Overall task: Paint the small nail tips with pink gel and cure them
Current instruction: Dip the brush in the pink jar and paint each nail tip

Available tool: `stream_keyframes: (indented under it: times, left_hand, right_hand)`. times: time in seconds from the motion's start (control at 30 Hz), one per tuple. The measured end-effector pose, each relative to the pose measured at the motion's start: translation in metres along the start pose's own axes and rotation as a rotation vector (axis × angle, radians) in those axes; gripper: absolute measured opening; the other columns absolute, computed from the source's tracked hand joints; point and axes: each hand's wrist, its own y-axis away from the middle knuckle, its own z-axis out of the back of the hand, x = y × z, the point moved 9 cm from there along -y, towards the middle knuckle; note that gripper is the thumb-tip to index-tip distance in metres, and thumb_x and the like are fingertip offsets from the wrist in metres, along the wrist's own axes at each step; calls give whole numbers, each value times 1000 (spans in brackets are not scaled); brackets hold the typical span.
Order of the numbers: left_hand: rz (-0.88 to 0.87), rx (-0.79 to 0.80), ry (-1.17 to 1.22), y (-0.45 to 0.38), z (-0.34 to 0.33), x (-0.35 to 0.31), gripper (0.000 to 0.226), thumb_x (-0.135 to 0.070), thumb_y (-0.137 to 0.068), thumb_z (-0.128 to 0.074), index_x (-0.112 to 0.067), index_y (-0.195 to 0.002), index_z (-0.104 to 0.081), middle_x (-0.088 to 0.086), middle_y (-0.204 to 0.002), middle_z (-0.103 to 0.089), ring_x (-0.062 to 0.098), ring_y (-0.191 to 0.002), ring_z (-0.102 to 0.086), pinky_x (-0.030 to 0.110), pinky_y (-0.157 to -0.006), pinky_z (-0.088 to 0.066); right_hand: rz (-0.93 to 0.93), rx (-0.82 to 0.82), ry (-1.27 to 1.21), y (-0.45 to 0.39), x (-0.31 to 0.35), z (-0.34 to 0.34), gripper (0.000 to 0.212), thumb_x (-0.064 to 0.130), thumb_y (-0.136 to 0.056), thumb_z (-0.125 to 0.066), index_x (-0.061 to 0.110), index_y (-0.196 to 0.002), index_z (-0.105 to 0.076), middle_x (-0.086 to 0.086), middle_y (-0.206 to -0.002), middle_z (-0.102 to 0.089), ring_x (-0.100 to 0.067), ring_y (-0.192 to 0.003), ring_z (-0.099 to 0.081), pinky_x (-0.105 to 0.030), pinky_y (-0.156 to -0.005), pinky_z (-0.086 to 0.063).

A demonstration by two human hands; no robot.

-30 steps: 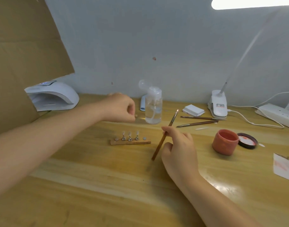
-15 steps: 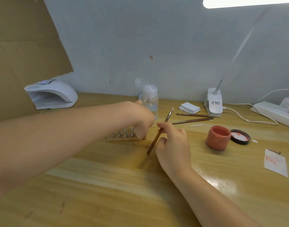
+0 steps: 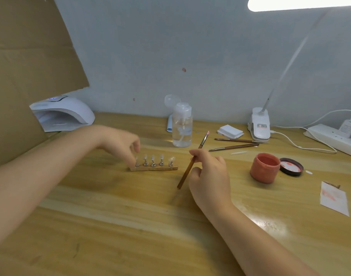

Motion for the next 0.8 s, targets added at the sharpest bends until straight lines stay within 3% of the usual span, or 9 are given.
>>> stream_keyframes:
  times: [0.07,0.17,0.27,0.4,0.47,0.53,0.6,0.73,0.8]
  left_hand:
    - [-46,-59,165,-4,-14,7,44,-32,-76,-78,-30,-113,-54,-16,-100,-63,4,-89,-60,22,-71,-46]
    - [-113,-197,326,-7,-17,9,30,-21,-76,-78,-24,-102,-64,-8,-93,-69,2,-75,-61,27,-72,-52]
    - [-190,-275,377,-7,-17,5,19,-14,-74,-79,-15,-92,-71,-10,-82,-69,-10,-56,-56,8,-55,-41]
    - [-269,-335,402,-3,-18,-16,15,-19,-73,-82,-21,-85,-74,-18,-71,-67,-9,-57,-56,7,-55,-40]
    - [-312,-327,417,-2,-22,-38,14,-24,-72,-83,-25,-83,-74,-15,-74,-69,-7,-61,-58,11,-59,-46]
    - [-379,-299,437,-1,-25,-68,12,-27,-72,-84,-28,-79,-74,-13,-81,-72,-5,-64,-59,16,-64,-50]
    - [-449,-289,448,1,-26,-103,14,-27,-72,-84,-32,-72,-70,-12,-86,-73,-9,-60,-55,9,-57,-44]
    - [-564,-351,436,4,-24,-168,19,-29,-71,-85,-33,-72,-66,-16,-78,-68,-15,-61,-52,4,-53,-36]
    - [-589,-399,412,4,-20,-192,22,-31,-69,-85,-30,-79,-66,-16,-78,-66,-13,-65,-54,7,-55,-37]
  right_hand:
    - [4,2,8,0,1,0,51,-2,-81,-48,24,-123,-58,11,-103,-63,-13,-105,-44,-24,-79,-37]
    - [2,-6,8,1,0,2,50,-2,-81,-48,24,-123,-58,11,-103,-64,-14,-104,-43,-25,-79,-37]
    - [26,-24,2,1,6,10,49,-2,-82,-48,24,-122,-59,12,-102,-64,-14,-103,-44,-25,-81,-38]
    - [65,-82,-75,-18,23,45,45,-3,-83,-45,23,-114,-64,11,-96,-66,-18,-98,-49,-30,-78,-41]
    - [23,-86,-191,-32,23,67,38,2,-88,-43,27,-106,-65,10,-93,-68,-14,-82,-56,-28,-67,-40]
    - [0,-103,-277,-42,19,91,34,6,-91,-43,29,-101,-65,4,-96,-70,-1,-54,-50,-21,-54,-36]
    - [27,-131,-230,-43,15,114,33,6,-91,-44,27,-103,-67,3,-96,-70,-2,-45,-47,-16,-49,-33]
    - [75,-168,-72,-25,-7,146,37,0,-87,-46,23,-105,-69,0,-95,-71,-12,-65,-58,-34,-64,-50]
    - [63,-156,-48,-14,-27,151,43,-5,-84,-44,24,-104,-69,-2,-96,-70,-18,-82,-61,-36,-74,-51]
